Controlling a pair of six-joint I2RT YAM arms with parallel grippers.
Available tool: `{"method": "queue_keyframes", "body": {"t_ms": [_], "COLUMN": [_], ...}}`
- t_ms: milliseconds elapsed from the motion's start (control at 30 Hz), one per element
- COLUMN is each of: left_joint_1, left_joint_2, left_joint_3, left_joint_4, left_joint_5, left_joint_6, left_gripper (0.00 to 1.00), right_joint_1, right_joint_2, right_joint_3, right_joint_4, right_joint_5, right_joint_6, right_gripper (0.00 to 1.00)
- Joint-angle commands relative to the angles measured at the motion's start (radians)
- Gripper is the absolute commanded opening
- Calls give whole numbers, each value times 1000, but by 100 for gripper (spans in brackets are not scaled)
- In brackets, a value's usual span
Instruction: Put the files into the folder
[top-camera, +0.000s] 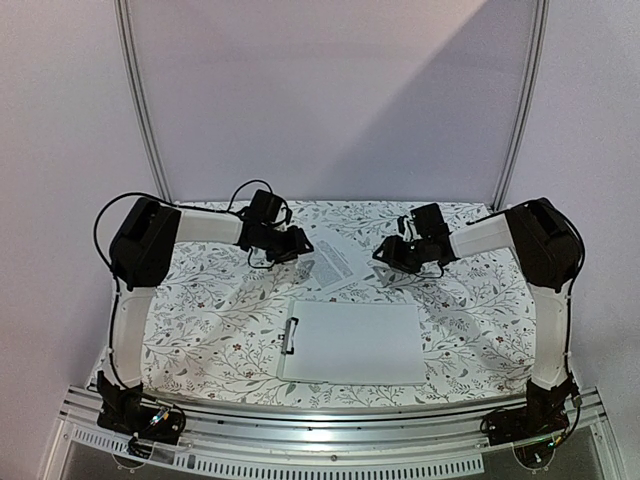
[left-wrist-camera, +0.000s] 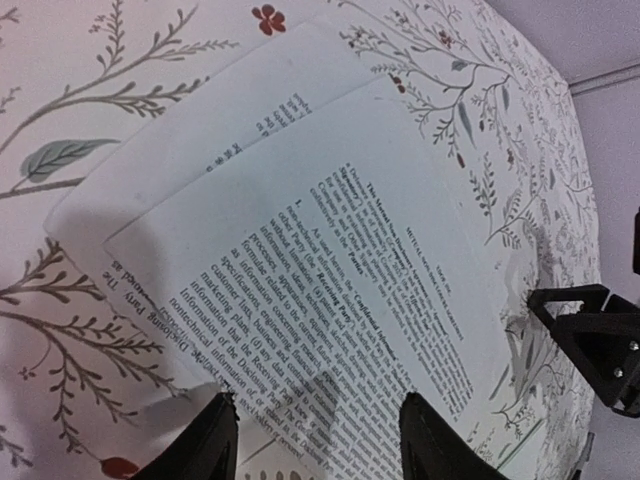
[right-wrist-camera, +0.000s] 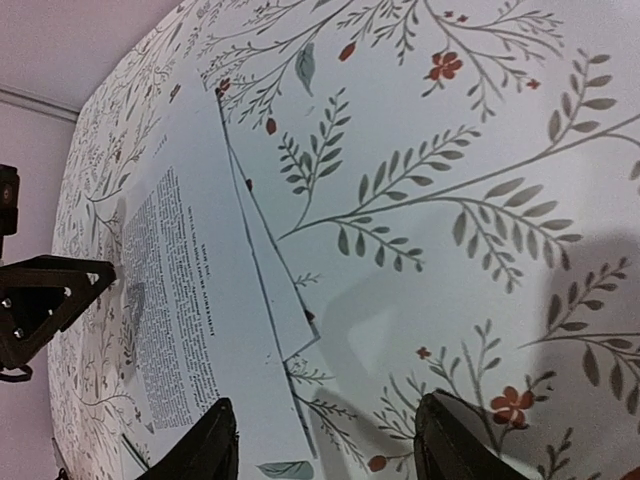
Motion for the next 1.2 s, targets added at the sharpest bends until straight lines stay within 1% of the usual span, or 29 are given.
{"method": "queue_keyframes", "body": {"t_ms": [0, 200, 367, 700, 900, 1167], "left_joint_1": [-20, -26, -35, -50, -51, -51], "left_joint_2": [53, 92, 99, 91, 81, 72], "left_joint_3": [32, 51, 45, 10, -5, -28], "left_joint_4": [26, 0, -13, -2, -13, -10], "left_joint_5": [20, 21, 19, 30, 21, 18], "left_joint_6": [-26, -36, -39, -70, -70, -76], "left_gripper": [55, 53, 53, 52, 52, 52], "right_joint_1": [28, 69, 80, 81, 82, 81], "right_joint_2": [80, 131, 139, 128, 100, 110], "right_joint_3": [44, 98, 84, 52, -5, -82], "right_joint_4": [-24, -69, -29, 166, 315, 623], "right_joint_5": [-59, -62, -92, -220, -254, -323], "right_joint_6": [43, 53, 82, 186, 251, 378], "right_gripper": [59, 58, 58, 57, 56, 56]}}
